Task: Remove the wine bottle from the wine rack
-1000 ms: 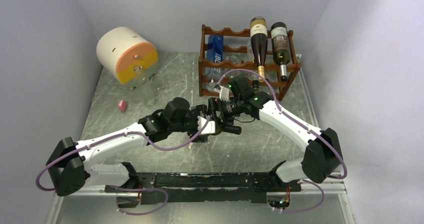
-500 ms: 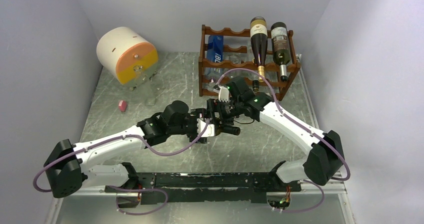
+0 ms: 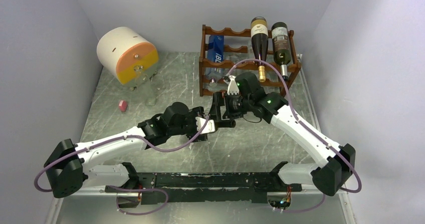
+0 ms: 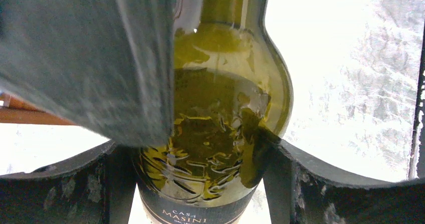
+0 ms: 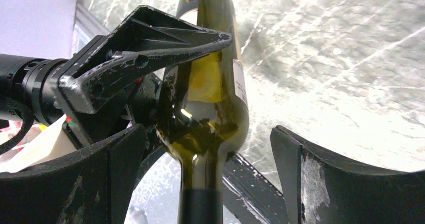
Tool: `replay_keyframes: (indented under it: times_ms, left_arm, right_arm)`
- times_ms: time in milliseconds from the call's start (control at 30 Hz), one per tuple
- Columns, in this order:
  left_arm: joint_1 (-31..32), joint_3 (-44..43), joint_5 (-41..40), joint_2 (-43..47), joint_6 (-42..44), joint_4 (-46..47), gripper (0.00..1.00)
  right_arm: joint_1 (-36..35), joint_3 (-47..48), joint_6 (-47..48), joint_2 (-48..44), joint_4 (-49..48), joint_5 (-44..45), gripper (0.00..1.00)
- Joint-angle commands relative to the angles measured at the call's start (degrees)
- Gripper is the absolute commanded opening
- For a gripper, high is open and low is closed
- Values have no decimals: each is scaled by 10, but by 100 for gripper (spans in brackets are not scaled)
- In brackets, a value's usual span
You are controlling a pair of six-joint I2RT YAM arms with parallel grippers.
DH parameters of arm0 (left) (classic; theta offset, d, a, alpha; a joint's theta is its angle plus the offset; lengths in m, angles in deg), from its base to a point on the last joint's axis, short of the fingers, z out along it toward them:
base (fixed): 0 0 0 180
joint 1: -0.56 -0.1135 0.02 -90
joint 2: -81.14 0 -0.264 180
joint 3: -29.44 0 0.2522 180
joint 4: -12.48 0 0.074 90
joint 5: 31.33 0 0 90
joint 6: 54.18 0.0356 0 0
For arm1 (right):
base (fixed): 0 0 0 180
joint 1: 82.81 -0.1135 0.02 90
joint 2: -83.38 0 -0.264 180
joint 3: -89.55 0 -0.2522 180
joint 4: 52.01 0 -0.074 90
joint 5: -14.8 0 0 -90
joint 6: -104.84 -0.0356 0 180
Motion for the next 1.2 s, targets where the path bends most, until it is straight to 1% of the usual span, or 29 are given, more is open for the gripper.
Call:
replay_keyframes:
  times_ms: [0,33,167,233,400,467,600,700,800,967,1000,1100,1167]
  left_arm:
    - [-3,-12,-27,-2,-14,69,7]
    - [-3,-11,-31,-2,-19,75,7]
    - [-4,-9,-45,-1,-32,93,7]
    - [-7,-11,-55,-5,-42,97,7]
    - [-14,-31,-72,-29,-62,89,7]
    - [-15,-35,-68,-36,-63,83,7]
    - [-18,-42,-73,-45,-70,77,7]
    - [-23,-50,-82,-51,-76,70,7]
    - [-29,-54,-74,-54,-79,69,7]
    - [-32,-55,-66,-57,-81,67,7]
    - [-31,-55,-65,-58,-80,68,7]
    - [-32,-57,-59,-62,-79,64,7]
    - [-32,-59,-58,-65,-79,61,7]
  right_arm:
    - [11,23,7,-36,32,82,100]
    - [19,23,0,-42,32,95,100]
    - [59,12,-23,-69,18,97,98]
    - [66,5,-21,-82,10,107,96]
    - [67,-4,-6,-97,-1,121,95]
    - [67,-6,-6,-94,-7,114,93]
    - [67,-11,1,-83,-21,74,88]
    - [68,-22,12,-81,-22,46,87]
    - [67,-34,22,-74,-16,33,87]
    - [67,-43,24,-61,-27,1,73]
    - [66,-44,23,-60,-31,-3,72]
    - [66,-44,23,-55,-41,0,72]
    - [66,-40,27,-47,-41,-3,67]
